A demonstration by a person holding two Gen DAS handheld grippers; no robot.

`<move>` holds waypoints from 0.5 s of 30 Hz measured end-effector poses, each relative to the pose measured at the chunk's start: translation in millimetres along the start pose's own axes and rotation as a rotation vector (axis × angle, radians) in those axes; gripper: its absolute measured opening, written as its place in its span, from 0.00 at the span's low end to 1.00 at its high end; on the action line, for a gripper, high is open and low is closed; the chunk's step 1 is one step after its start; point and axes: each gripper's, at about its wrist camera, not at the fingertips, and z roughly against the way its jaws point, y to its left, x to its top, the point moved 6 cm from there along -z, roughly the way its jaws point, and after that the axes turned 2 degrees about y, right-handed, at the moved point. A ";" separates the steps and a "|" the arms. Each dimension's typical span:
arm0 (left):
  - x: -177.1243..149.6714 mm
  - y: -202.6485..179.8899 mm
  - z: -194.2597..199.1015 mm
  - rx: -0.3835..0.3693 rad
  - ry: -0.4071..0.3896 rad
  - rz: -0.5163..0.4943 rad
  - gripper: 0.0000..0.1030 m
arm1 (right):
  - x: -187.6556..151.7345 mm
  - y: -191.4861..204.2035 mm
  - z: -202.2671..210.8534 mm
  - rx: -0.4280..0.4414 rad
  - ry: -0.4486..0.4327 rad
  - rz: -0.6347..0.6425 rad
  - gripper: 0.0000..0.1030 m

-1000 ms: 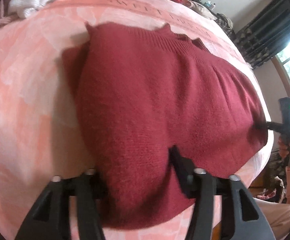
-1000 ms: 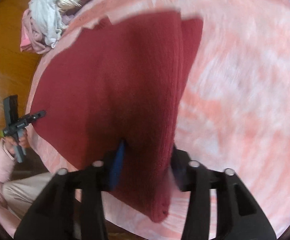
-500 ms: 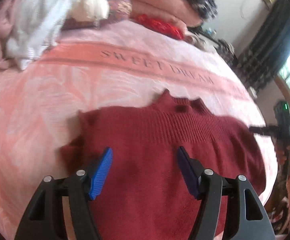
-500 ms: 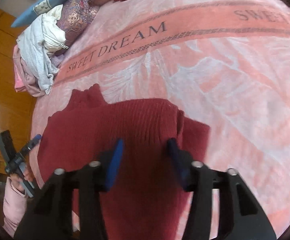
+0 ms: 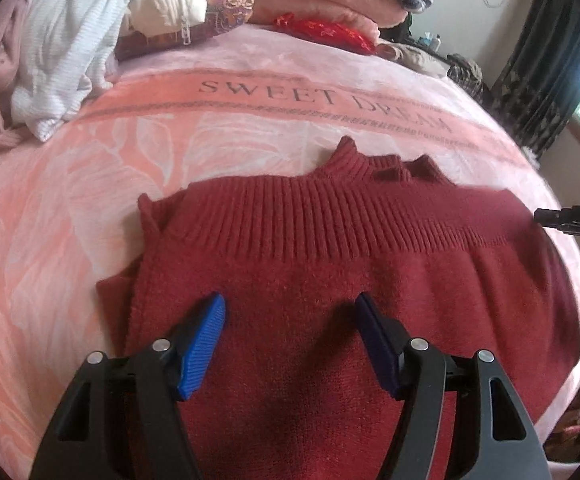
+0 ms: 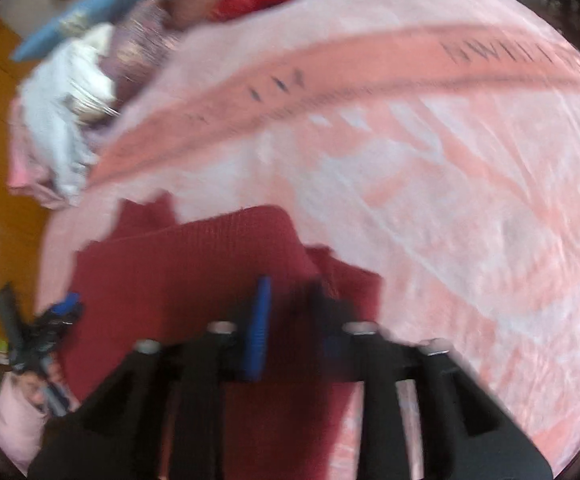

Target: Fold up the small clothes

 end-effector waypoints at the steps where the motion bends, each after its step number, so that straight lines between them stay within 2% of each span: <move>1: -0.5 -0.7 1.5 0.003 0.001 0.003 0.66 | -2.3 0.6 -1.7 0.045 0.008 -0.013 0.43; 4: -0.5 2.4 11.0 -0.036 -0.006 0.056 0.66 | 1.1 -3.0 3.1 0.123 -0.003 -0.055 0.53; 7: -2.8 7.2 13.8 -0.058 -0.009 0.087 0.66 | 4.6 -5.9 -0.9 0.145 0.006 -0.088 0.51; 9: -4.0 8.2 11.8 -0.040 -0.003 0.073 0.66 | 1.7 -2.8 -8.8 0.121 0.029 -0.071 0.46; 10: -5.1 8.3 10.9 -0.035 0.000 0.071 0.66 | 0.2 0.9 -10.1 0.099 0.033 -0.054 0.33; 11: -5.2 8.2 11.2 -0.034 0.000 0.074 0.66 | -0.2 4.3 -8.8 0.092 0.031 -0.036 0.13; 12: -5.3 7.9 12.0 -0.034 0.001 0.077 0.66 | 0.4 7.8 -4.2 0.107 0.018 -0.033 0.08; 15: -5.7 7.2 12.4 -0.031 0.001 0.072 0.66 | 4.3 7.5 6.9 0.052 -0.027 -0.018 0.07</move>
